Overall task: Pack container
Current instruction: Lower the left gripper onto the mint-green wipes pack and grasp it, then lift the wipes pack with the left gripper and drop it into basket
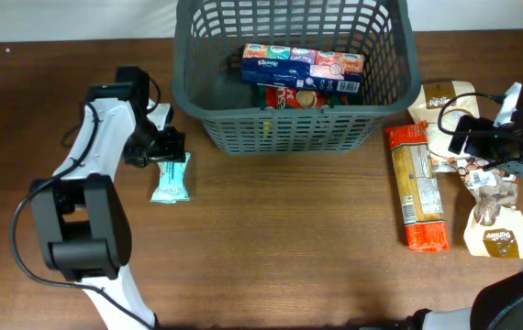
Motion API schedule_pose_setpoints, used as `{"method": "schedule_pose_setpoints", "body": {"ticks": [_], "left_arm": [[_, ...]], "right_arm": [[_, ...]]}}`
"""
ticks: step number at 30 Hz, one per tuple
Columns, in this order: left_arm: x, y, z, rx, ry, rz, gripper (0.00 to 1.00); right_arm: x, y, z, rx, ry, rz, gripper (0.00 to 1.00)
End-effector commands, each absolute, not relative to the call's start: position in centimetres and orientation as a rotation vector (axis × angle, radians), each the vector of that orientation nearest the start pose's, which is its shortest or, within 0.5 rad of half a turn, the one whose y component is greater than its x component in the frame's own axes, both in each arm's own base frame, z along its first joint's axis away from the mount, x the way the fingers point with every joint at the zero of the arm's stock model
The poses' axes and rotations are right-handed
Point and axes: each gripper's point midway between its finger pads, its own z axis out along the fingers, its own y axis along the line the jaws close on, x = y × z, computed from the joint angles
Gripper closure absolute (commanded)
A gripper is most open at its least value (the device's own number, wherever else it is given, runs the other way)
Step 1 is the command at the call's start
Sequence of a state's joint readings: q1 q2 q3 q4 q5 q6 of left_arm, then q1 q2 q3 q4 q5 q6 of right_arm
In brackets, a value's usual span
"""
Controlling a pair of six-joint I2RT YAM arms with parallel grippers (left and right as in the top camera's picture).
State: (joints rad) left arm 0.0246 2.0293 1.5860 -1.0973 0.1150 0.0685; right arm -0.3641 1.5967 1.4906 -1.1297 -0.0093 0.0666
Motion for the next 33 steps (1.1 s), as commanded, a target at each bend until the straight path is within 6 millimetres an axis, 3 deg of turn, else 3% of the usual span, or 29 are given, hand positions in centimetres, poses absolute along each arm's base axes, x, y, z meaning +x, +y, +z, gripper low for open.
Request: {"method": "schedule_pose_setpoints", "body": {"ticks": [1, 14, 16, 18, 21, 22, 25, 30, 33], "left_arm": [[38.2, -0.9, 3.5, 0.011, 3.149, -0.183, 0.21], [34.9, -1.1, -0.9, -0.015, 3.216, -0.189, 0.26], [34.8, -1.1, -1.0, -0.016, 3.217, -0.19, 0.34], [34.9, -1.1, -1.0, -0.016, 3.215, -0.189, 0.5], [34.9, -1.1, -1.0, -0.028, 3.216, -0.188, 0.86], [34.9, -1.0, -1.0, -0.035, 3.216, -0.188, 0.94], [34.8, -1.0, -0.9, -0.04, 3.219, -0.189, 0.98], [36.1, -0.5, 1.5, -0.071, 3.19, -0.215, 0.98], [38.3, 0.5, 5.4, -0.114, 3.096, -0.242, 0.98]], "right_arm": [[33.9, -12.7, 18.2, 0.589, 2.736, -0.049, 0.01], [33.9, -12.7, 18.2, 0.589, 2.736, -0.049, 0.01], [33.9, -12.7, 18.2, 0.589, 2.736, -0.049, 0.01], [33.9, -12.7, 18.2, 0.59, 2.736, -0.049, 0.01], [33.9, -12.7, 18.2, 0.589, 2.736, -0.049, 0.01], [33.9, -12.7, 18.2, 0.589, 2.736, -0.049, 0.01], [33.9, -12.7, 18.2, 0.589, 2.736, -0.049, 0.01], [33.9, -12.7, 18.2, 0.589, 2.736, -0.049, 0.01], [33.9, -12.7, 18.2, 0.589, 2.736, -0.049, 0.01]]}}
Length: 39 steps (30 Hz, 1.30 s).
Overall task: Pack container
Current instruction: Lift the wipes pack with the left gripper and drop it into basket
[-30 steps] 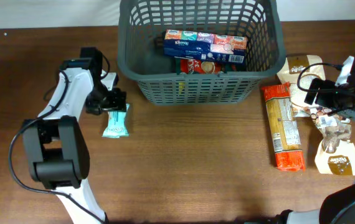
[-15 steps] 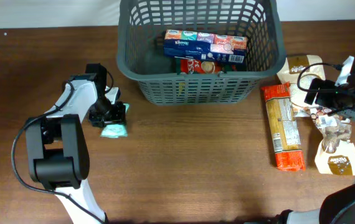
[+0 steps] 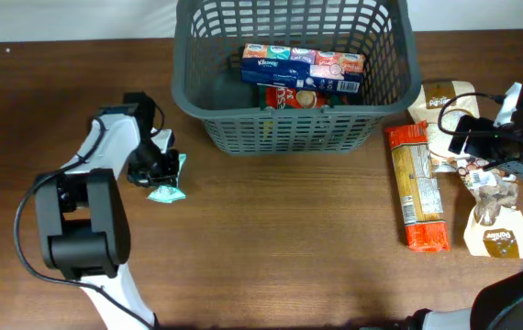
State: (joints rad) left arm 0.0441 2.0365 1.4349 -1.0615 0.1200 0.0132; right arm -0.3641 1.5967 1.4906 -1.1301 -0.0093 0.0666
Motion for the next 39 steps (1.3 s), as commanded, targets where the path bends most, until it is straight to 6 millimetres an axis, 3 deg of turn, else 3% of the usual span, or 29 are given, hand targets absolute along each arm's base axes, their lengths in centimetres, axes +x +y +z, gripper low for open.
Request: {"method": "schedule_pose_setpoints", "body": {"ticks": [1, 4, 7, 10, 13, 16, 19, 22, 27, 33, 39], "left_arm": [[39.2, 0.8, 7.3, -0.129, 3.047, -0.261, 0.98], [41.6, 2.4, 13.4, -0.204, 2.887, -0.283, 0.98], [43.6, 4.0, 20.9, -0.224, 2.687, -0.292, 0.98], [44.8, 3.6, 29.1, -0.156, 2.462, -0.347, 0.98], [44.9, 2.0, 36.4, -0.017, 2.262, -0.375, 0.98], [44.1, -1.6, 43.3, 0.283, 2.032, -0.389, 0.99], [42.4, -6.3, 47.5, 0.628, 1.81, -0.359, 0.98], [41.5, -10.2, 48.1, 0.838, 1.698, -0.321, 0.98], [41.4, -16.8, 45.3, 1.119, 1.602, -0.341, 0.98], [43.3, -23.6, 38.6, 1.396, 1.533, -0.384, 0.98], [46.4, -26.9, 30.3, 1.54, 1.592, -0.38, 0.98]], "right_arm": [[33.9, -12.7, 18.2, 0.589, 2.736, -0.049, 0.01], [33.9, -12.7, 18.2, 0.59, 2.736, -0.05, 0.01], [33.9, -12.7, 18.2, 0.59, 2.736, -0.049, 0.01], [33.9, -12.7, 18.2, 0.589, 2.736, -0.049, 0.01], [33.9, -12.7, 18.2, 0.589, 2.736, -0.049, 0.01], [33.9, -12.7, 18.2, 0.589, 2.736, -0.049, 0.01], [33.9, -12.7, 18.2, 0.59, 2.736, -0.049, 0.01], [33.9, -12.7, 18.2, 0.589, 2.736, -0.049, 0.01], [33.9, -12.7, 18.2, 0.589, 2.736, -0.049, 0.01], [33.9, -12.7, 18.2, 0.59, 2.736, -0.049, 0.01], [33.9, -12.7, 18.2, 0.589, 2.736, -0.049, 0.01]]}}
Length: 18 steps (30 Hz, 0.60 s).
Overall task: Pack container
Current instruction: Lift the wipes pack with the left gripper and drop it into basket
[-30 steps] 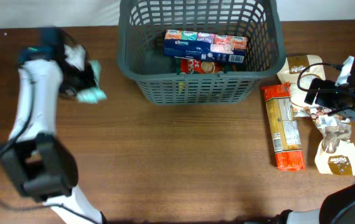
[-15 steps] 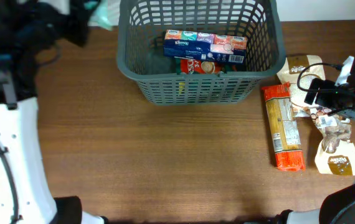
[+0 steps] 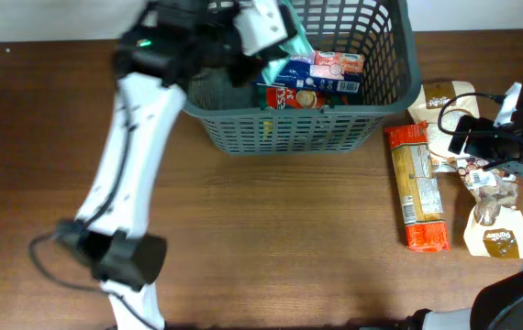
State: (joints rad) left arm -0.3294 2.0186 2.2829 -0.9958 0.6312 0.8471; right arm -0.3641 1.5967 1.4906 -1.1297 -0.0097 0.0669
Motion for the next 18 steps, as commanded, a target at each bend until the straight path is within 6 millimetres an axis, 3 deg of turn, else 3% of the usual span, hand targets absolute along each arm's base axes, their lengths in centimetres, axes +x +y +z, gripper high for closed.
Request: {"method": "schedule_pose_setpoints", "body": {"ticks": [1, 5, 11, 18], "left_arm": [[46.9, -27.0, 29.1, 1.547, 1.617, -0.371, 0.98], [48.2, -27.3, 25.6, 1.566, 1.685, -0.359, 0.98], [50.3, -26.0, 21.3, 1.576, 1.811, -0.252, 0.98], [52.3, -22.8, 19.6, 1.442, 2.018, -0.037, 0.98]], "right_arm": [[33.9, -12.7, 18.2, 0.589, 2.736, -0.049, 0.01], [33.9, -12.7, 18.2, 0.589, 2.736, -0.049, 0.01], [33.9, -12.7, 18.2, 0.59, 2.736, -0.049, 0.01], [33.9, -12.7, 18.2, 0.589, 2.736, -0.049, 0.01]]}}
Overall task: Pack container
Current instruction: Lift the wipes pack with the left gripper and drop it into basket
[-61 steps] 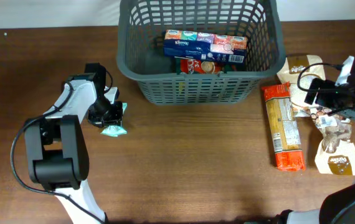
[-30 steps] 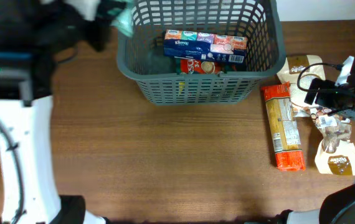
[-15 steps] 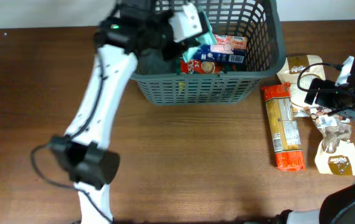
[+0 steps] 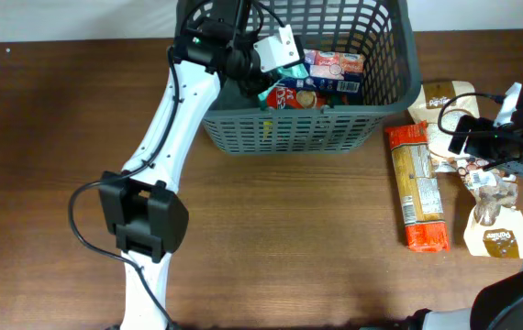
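Observation:
The grey basket (image 4: 243,128) stands at the back middle of the table. My left gripper (image 4: 272,57) reaches over its left rim into it, shut on a small teal packet (image 4: 284,70) just above the things inside. In the basket lie a blue tissue pack (image 4: 330,71) and a red box (image 4: 300,96). My right gripper (image 4: 459,130) hangs at the far right over the pouches; its fingers show too small to tell how they stand.
Right of the basket lies a long orange pasta pack (image 4: 417,188). Beside it are a white pouch (image 4: 445,99) at the back and another pouch (image 4: 495,229) nearer the front. The left arm's base (image 4: 142,215) stands mid-left.
My left gripper, with the teal packet, has shifted a little lower and to the right inside the basket. The right arm has not moved.
My left gripper was at the teal packet on the table left of the basket, then shut on it there with the packet turned on edge. Later it held the packet over the basket's left part, and now lower inside. The right arm stayed still.

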Motion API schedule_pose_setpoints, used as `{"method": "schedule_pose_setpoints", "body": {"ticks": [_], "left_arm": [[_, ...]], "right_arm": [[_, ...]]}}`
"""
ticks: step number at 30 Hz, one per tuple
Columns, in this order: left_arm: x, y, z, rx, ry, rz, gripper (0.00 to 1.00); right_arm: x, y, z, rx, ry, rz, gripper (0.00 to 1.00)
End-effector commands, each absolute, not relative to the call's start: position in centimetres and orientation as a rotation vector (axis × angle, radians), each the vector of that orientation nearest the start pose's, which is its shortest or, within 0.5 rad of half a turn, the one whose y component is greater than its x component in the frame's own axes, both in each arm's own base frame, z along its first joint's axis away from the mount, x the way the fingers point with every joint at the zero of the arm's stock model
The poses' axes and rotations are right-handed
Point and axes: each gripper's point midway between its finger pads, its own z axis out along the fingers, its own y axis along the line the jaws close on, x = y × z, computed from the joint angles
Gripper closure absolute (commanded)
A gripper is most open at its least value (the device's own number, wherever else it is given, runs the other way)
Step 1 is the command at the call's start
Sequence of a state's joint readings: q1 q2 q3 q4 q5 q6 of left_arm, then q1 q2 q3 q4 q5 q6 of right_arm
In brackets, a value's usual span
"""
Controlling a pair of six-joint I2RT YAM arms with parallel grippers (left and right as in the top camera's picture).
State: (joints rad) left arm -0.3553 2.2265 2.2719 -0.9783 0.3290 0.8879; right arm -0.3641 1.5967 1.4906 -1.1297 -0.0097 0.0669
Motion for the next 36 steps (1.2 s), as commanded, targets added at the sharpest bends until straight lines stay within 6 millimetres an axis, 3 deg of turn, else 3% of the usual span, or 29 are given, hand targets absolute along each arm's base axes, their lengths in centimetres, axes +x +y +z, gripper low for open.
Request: {"method": "schedule_pose_setpoints", "body": {"ticks": [1, 8, 9, 10, 12, 14, 15, 16, 21, 25, 32, 36], "left_arm": [[52.6, -22.3, 19.5, 1.408, 2.053, -0.006, 0.98], [52.4, -20.5, 18.8, 1.327, 2.171, 0.065, 0.98], [52.4, -20.5, 18.7, 1.326, 2.177, 0.063, 0.92], [52.3, -20.5, 18.7, 1.327, 2.18, 0.062, 0.85], [52.3, -20.5, 18.8, 1.312, 2.187, 0.058, 0.55], [52.5, -20.4, 19.3, 1.272, 2.196, 0.059, 0.42], [52.6, -20.5, 19.7, 1.252, 2.194, 0.056, 0.14], [52.8, -20.6, 20.4, 1.224, 2.189, 0.052, 0.01], [53.9, -19.8, 26.7, 1.013, 2.148, 0.095, 0.01], [52.8, -18.4, 33.3, 0.878, 2.088, 0.135, 0.01], [48.3, -10.9, 43.9, 0.462, 2.018, 0.18, 0.01], [46.3, -5.6, 46.6, 0.271, 2.005, 0.187, 0.01]], "right_arm": [[33.9, -12.7, 18.2, 0.589, 2.736, -0.049, 0.01], [33.9, -12.7, 18.2, 0.589, 2.736, -0.049, 0.01], [33.9, -12.7, 18.2, 0.59, 2.736, -0.049, 0.01], [33.9, -12.7, 18.2, 0.59, 2.736, -0.049, 0.01], [33.9, -12.7, 18.2, 0.59, 2.736, -0.05, 0.01], [33.9, -12.7, 18.2, 0.59, 2.736, -0.049, 0.01], [33.9, -12.7, 18.2, 0.59, 2.736, -0.049, 0.01], [33.9, -12.7, 18.2, 0.59, 2.736, -0.049, 0.01], [33.9, -12.7, 18.2, 0.59, 2.736, -0.049, 0.01], [33.9, -12.7, 18.2, 0.589, 2.736, -0.049, 0.01], [33.9, -12.7, 18.2, 0.59, 2.736, -0.049, 0.01], [33.9, -12.7, 18.2, 0.589, 2.736, -0.049, 0.01]]}}
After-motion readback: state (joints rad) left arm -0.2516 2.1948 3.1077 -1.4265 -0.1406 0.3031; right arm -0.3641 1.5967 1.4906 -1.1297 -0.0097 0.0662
